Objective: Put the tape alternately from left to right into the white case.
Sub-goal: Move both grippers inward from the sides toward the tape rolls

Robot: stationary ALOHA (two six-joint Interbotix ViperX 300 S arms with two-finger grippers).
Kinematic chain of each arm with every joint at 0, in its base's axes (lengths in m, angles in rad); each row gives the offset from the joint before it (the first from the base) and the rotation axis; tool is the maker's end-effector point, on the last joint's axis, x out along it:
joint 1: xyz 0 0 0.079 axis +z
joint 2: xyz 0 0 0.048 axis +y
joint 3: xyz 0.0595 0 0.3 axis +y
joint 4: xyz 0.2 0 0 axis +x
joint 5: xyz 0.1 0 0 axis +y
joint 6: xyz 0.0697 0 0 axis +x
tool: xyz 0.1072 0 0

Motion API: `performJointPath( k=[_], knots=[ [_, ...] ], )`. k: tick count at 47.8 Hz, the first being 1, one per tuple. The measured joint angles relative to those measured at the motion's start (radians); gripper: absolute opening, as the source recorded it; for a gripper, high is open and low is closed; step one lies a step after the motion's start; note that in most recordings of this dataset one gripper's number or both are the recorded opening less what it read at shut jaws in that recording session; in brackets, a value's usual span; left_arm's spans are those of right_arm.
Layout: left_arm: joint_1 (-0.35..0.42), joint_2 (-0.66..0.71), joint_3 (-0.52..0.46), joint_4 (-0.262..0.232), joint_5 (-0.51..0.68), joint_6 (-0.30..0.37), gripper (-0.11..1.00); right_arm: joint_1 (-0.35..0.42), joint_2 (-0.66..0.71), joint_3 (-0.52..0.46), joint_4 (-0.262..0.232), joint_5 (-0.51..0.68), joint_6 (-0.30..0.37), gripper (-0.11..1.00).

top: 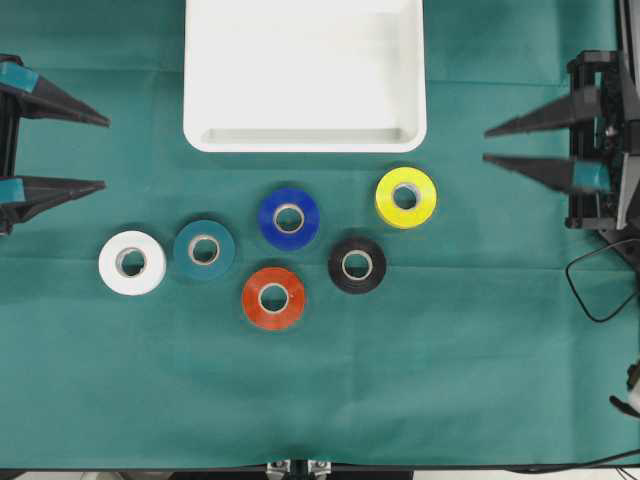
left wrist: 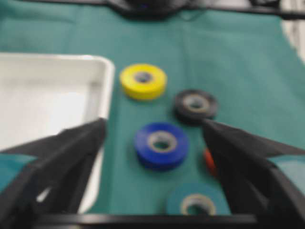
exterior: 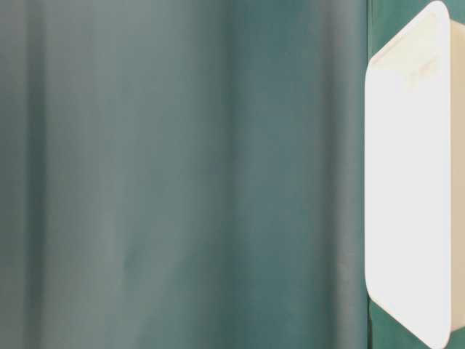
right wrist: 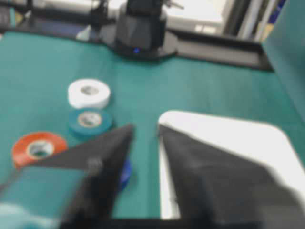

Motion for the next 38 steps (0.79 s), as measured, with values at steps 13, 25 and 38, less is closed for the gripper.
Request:
performJointPath(
  k=[13, 25, 38],
  knots=[
    [0.000, 0.040, 0.011, 0.000, 0.058, 0.032, 0.76, 0.000, 0.040, 0.009, 0.000, -0.002, 0.000, 0.81],
    [0.000, 0.117, -0.003, 0.000, 0.117, 0.028, 0.76, 0.000, 0.092, 0.006, 0.000, 0.015, 0.011, 0.81],
    [0.000, 0.207, -0.066, 0.000, 0.152, 0.028, 0.76, 0.000, 0.120, -0.040, 0.000, 0.077, 0.043, 0.81]
  ],
)
